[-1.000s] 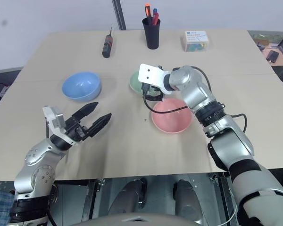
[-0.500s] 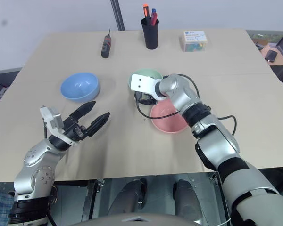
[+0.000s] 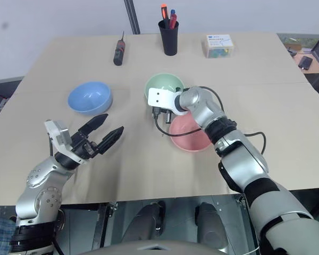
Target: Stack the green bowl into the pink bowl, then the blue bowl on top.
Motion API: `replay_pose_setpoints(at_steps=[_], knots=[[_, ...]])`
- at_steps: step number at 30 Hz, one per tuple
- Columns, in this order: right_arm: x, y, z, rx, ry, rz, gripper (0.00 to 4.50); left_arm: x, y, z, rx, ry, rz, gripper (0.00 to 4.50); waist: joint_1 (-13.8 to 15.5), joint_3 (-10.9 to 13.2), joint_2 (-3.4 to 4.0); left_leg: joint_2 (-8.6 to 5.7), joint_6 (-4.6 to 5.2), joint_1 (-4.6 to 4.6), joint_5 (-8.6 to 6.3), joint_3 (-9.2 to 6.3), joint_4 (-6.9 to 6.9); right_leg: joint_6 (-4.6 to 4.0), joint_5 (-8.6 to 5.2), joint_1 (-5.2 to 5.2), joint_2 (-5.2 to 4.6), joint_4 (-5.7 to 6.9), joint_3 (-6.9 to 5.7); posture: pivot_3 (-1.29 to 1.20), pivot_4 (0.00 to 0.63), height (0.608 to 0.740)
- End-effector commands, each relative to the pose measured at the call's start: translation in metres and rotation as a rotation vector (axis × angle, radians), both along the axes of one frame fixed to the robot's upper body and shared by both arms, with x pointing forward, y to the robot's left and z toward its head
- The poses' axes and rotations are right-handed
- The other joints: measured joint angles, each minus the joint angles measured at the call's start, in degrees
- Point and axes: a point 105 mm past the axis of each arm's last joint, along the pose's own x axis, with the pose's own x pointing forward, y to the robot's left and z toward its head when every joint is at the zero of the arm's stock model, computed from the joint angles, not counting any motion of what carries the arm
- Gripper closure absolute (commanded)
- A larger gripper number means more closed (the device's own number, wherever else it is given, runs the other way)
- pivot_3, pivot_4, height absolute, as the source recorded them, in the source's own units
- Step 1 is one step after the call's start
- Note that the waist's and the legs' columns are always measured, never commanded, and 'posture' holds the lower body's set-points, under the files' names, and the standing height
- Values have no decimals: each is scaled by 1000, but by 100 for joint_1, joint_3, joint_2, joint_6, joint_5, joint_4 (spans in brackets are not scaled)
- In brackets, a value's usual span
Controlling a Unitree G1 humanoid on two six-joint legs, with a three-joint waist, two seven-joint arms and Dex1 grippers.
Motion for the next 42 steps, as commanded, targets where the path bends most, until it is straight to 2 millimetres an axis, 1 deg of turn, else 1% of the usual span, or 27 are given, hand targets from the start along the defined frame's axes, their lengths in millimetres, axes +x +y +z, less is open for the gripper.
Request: replay_pose_setpoints(at_steps=[1,4,5,8,11,15,19,21,25,27,30,31,32,33,34,35,36,38,39,40,42], knots=[[-11,4,50,62,-125,77,4442,-2,1,11,14,-46,-7,0,2,0,0,0,0,0,0,0,0,0,0,0,0,0,0,0,150,740],[-31,-11,68,73,-146,115,4442,-2,-2,13,41,-69,-37,0,15,-1,-1,0,0,0,0,0,-1,0,0,-1,0,0,0,0,150,740],[-37,-15,70,71,-147,124,4442,-3,-2,14,48,-76,-45,0,28,-1,-2,0,0,-1,-1,-1,-1,0,0,-1,0,0,-1,0,150,740],[-65,-33,77,61,-121,150,4442,-3,-5,17,53,-87,-83,0,27,-1,-2,0,0,0,-1,1,-1,0,0,0,-2,-1,0,0,150,740],[-91,-49,76,38,-69,166,4442,-3,-8,20,45,-106,-111,0,38,-1,-2,0,1,-2,-1,0,0,1,0,1,-4,-2,-1,0,150,740],[-114,-65,71,-29,-12,169,4442,-2,-10,21,39,-120,-144,0,24,-1,-2,2,1,0,-1,1,1,1,0,2,-2,-1,-1,0,150,740],[-136,-71,66,-54,53,188,4442,0,-10,20,33,-121,-166,0,21,-1,-3,3,1,2,-1,1,3,1,0,6,-2,-2,-3,0,150,740],[-143,-72,62,-56,83,193,4442,1,-11,19,34,-122,-176,0,22,-2,-4,3,1,2,-1,1,4,1,-1,7,-3,-3,-2,0,150,740],[-149,-78,53,-81,121,184,4442,2,-13,22,40,-140,-194,0,45,-2,-7,3,1,1,-1,0,6,1,0,8,-3,-3,-4,0,150,740],[-151,-80,52,-80,130,177,4442,2,-13,24,39,-145,-203,0,52,-2,-6,2,1,0,-1,0,7,1,0,10,-5,-6,-5,0,150,740],[-152,-82,51,-79,140,167,3380,1,-15,24,40,-145,-219,0,60,-2,-7,2,1,0,-1,0,7,1,0,10,-5,-6,-5,0,150,740],[-152,-82,51,-79,142,164,3145,1,-16,24,40,-146,-224,0,59,-2,-7,2,1,0,-1,-1,7,1,-1,10,-5,-6,-5,0,150,740],[-152,-83,50,-81,143,161,2656,1,-16,25,42,-148,-231,0,58,-2,-7,3,1,0,-1,-1,7,1,0,10,-5,-6,-5,0,150,740],[-152,-83,50,-80,148,159,2292,0,-17,25,43,-148,-236,0,58,-2,-7,3,1,1,-1,-1,7,1,0,10,-5,-6,-5,0,150,740],[-153,-84,50,-78,153,155,1789,0,-18,25,43,-149,-242,0,58,-2,-7,3,1,1,-1,0,7,1,-1,10,-5,-6,-5,0,150,740],[-153,-84,50,-78,156,154,1626,0,-18,26,43,-150,-247,0,60,-2,-7,3,1,1,-1,-1,8,1,-1,10,-5,-6,-5,0,150,740],[-153,-84,51,-71,156,145,1169,-1,-18,26,42,-149,-252,0,62,-2,-7,3,1,0,-1,-1,7,1,0,10,-5,-6,-5,0,150,740],[-150,-85,53,-59,146,125,562,-1,-18,25,43,-146,-259,0,65,-2,-7,3,1,0,-1,-1,8,1,0,10,-5,-6,-5,0,150,740],[-148,-86,55,-49,140,110,119,-1,-18,24,44,-144,-260,0,65,-2,-7,3,1,0,-1,0,8,1,-1,10,-5,-6,-5,0,150,740],[-145,-87,58,-31,133,86,39,-1,-18,23,49,-143,-260,0,65,-2,-7,3,1,0,-1,0,8,1,-1,10,-5,-6,-5,0,150,740],[-136,-94,66,12,116,31,39,1,-17,22,53,-142,-248,0,66,-2,-7,3,1,0,-1,-1,8,1,-1,11,-5,-6,-5,0,150,740]])
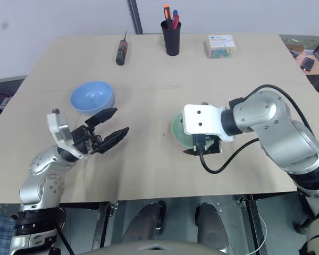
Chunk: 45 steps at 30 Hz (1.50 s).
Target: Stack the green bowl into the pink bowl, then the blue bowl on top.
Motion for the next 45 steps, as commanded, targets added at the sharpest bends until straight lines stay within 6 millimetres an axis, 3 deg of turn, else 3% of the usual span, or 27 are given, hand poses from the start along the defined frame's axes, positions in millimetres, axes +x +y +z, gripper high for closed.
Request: replay_pose_setpoints(at_steps=[1,3,7,10,16,21,30,39,45], knots=[[13,-12,27,95,-85,-103,39,1,2,6,15,-33,11,0,3,0,0,0,0,0,0,0,0,0,0,0,0,0,0,0,150,740],[26,-24,42,182,-139,-183,39,4,4,6,30,-36,39,0,12,0,-1,0,0,0,0,1,0,0,0,0,0,0,0,0,150,740],[42,-60,64,394,-226,-319,39,28,21,11,100,-25,219,0,100,-5,-15,0,0,1,0,-4,3,0,0,6,3,-1,-6,0,150,740],[39,-85,59,494,-162,-373,39,52,41,18,160,-28,416,0,160,-7,-22,-2,0,-1,0,-5,2,0,0,8,0,-2,-7,0,150,740],[10,-99,41,635,-90,-249,39,71,56,28,220,-35,537,0,91,-7,-25,-3,2,0,-1,2,0,4,2,10,0,-4,-2,0,150,740],[-9,-95,41,693,-35,-162,39,85,74,36,260,-47,647,0,78,-7,-25,1,2,5,-1,1,4,4,2,11,4,2,-3,0,150,740],[-14,-90,47,740,-14,-125,39,104,97,24,371,-19,716,0,104,-8,-26,-2,2,2,-1,2,6,7,4,11,2,1,-2,0,150,740],[-10,-88,46,742,-27,-146,39,115,80,-1,434,27,583,0,99,-8,-27,-3,2,1,-1,1,7,9,5,11,1,0,-4,0,150,740],[-11,-91,44,730,-43,-167,39,123,69,1,462,6,526,0,98,-8,-27,-3,2,0,-1,1,7,9,5,11,1,1,-4,0,150,740]])
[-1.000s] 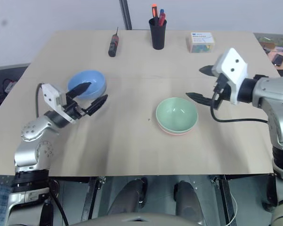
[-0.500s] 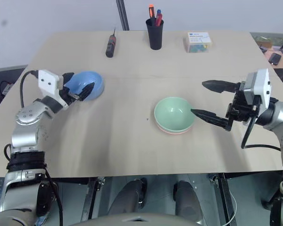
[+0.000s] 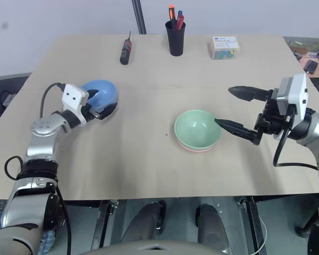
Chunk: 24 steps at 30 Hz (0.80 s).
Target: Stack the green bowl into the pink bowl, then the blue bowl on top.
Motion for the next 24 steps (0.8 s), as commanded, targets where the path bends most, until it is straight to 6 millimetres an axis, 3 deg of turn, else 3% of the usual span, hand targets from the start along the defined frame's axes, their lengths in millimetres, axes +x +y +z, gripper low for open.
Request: replay_pose_setpoints(at_steps=[1,7,11,13,18,24], knots=[[-7,1,8,-20,-58,0,39,5,-4,12,47,-34,-38,0,-1,0,0,0,0,0,0,0,0,0,0,0,0,0,0,0,150,740],[-7,-1,7,-23,-68,-18,39,9,-3,-2,113,36,-43,0,-15,0,0,-1,0,1,0,1,1,1,1,0,0,2,1,0,150,740],[-6,-2,7,-25,-70,-27,0,10,-3,-4,131,41,-54,1601,-9,0,0,-1,0,0,0,1,3,2,1,0,0,3,0,0,150,740],[-6,-4,6,-27,-71,-32,0,10,-4,-5,134,52,-64,2620,-9,0,0,-1,0,0,0,1,4,2,1,0,0,3,1,0,150,740],[-5,-5,6,-29,-75,-38,0,10,-6,-3,130,49,-77,4484,-8,-1,0,0,0,2,0,0,5,2,1,1,0,5,1,0,150,740],[-5,-5,5,-28,-75,-37,0,9,-31,15,112,0,-193,4484,-6,-1,-1,-1,0,-1,0,1,8,3,1,1,0,6,1,0,150,740]])
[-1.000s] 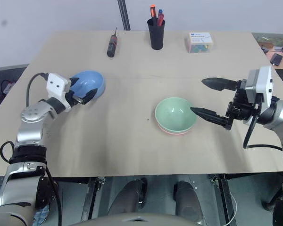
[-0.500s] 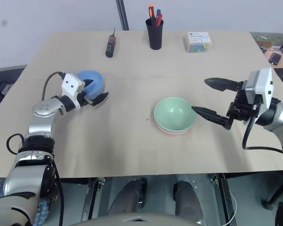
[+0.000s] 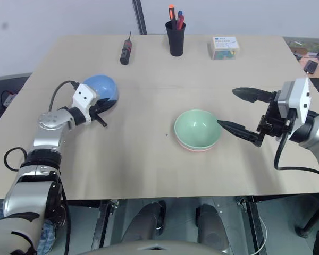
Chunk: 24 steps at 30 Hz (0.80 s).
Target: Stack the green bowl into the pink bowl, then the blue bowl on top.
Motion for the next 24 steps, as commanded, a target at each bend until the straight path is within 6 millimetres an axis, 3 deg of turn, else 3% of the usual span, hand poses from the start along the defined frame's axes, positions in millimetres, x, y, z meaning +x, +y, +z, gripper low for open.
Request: replay_pose_setpoints(at_steps=[1,6,9,18,24], knots=[[-4,0,7,-11,-47,4,0,-1,-28,34,2,-90,-134,4484,4,0,0,0,0,0,0,0,0,0,0,0,0,0,0,0,150,740],[-4,-1,5,-13,-41,11,0,-16,-75,66,6,-145,-386,4484,6,1,-1,0,0,-5,0,-1,4,0,0,0,0,0,-1,0,150,740],[-3,-1,5,-11,-41,16,0,-45,-111,76,16,-124,-657,4484,-14,1,-1,0,0,-5,0,0,4,0,1,0,0,-1,0,0,150,740],[0,2,4,-4,-43,29,0,-100,-177,59,239,-92,-1182,4484,-8,1,0,2,1,-2,0,5,13,0,0,1,5,2,7,0,150,740],[1,1,6,-8,-55,18,0,-104,-202,60,285,-177,-1302,4484,1,1,-1,1,2,-5,0,4,18,1,0,3,5,1,6,0,150,740]])
